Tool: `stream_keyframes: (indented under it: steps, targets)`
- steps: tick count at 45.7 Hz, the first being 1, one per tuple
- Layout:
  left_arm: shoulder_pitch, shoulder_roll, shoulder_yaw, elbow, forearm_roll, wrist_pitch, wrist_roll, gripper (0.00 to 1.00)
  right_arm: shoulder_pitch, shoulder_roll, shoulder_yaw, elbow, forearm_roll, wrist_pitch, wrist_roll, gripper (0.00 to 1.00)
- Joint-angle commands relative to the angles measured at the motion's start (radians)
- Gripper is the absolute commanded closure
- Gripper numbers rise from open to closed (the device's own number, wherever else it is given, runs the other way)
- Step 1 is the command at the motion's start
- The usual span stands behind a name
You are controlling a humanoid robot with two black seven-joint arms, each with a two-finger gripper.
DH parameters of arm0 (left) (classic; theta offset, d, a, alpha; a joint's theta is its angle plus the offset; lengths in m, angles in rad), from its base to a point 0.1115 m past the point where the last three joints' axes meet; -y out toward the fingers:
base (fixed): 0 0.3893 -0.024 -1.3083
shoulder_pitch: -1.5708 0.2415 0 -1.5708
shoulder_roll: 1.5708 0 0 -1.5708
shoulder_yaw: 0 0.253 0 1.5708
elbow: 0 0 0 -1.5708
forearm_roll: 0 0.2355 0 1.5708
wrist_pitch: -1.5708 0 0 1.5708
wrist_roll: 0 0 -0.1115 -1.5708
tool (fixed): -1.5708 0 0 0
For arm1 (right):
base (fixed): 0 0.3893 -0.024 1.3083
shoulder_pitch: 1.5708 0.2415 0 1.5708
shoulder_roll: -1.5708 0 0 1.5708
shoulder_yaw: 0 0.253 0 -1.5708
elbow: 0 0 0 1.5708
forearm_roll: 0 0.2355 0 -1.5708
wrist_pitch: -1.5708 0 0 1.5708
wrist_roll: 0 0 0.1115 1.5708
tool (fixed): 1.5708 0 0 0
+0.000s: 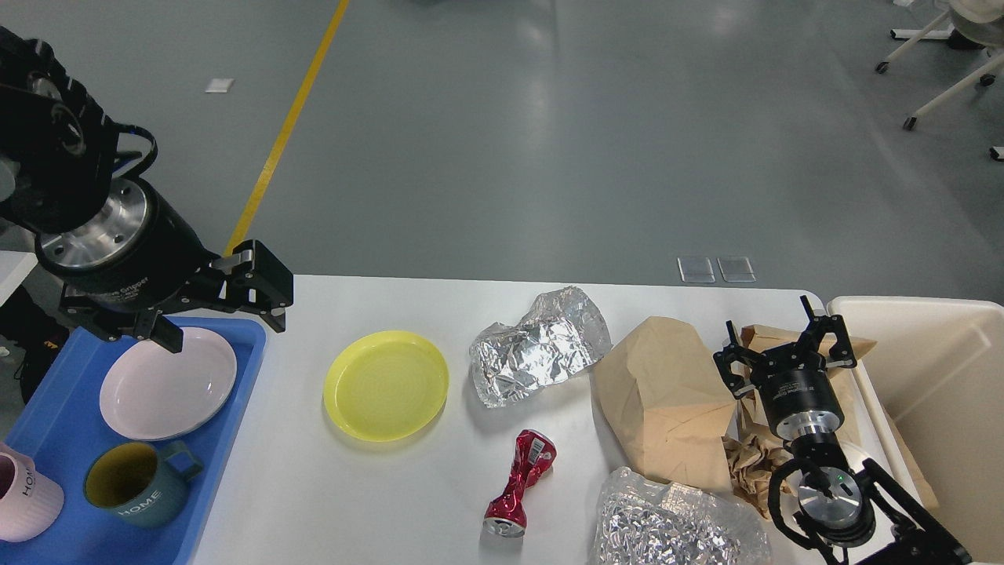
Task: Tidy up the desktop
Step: 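Release the mug and move the left gripper toward the yellow plate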
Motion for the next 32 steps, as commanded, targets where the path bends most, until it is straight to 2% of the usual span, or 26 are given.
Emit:
stream_keyframes:
  steps: [1,9,17,25,29,32]
  targets:
    - [0.102,0.023,0.001,0.014,0.003,0.001,0.001,0.04,-0.001,0.000,0.000,0.000,0.000,0.000,0.000,0.00]
    - [0.257,0.147,0.001,0.112,0.006,0.012,0.018,0.04,0.000,0.001,0.000,-0.002,0.000,0.000,0.000,0.00]
    - [0.392,0.253,-0.075,0.244,-0.024,0.000,-0.014,0.04,0.000,0.001,0.000,-0.002,0.000,0.000,0.000,0.00]
    - [0.617,0.233,-0.152,0.344,-0.040,0.003,-0.042,0.04,0.000,0.001,0.000,0.000,0.000,0.000,0.000,0.00]
    - [0.726,0.169,-0.187,0.445,-0.037,0.009,-0.063,0.04,0.000,0.001,0.000,-0.002,0.000,0.000,0.000,0.00]
    - [0.772,0.122,-0.187,0.531,-0.035,0.004,-0.055,0.04,0.000,0.001,0.000,-0.002,0.000,0.000,0.000,0.00]
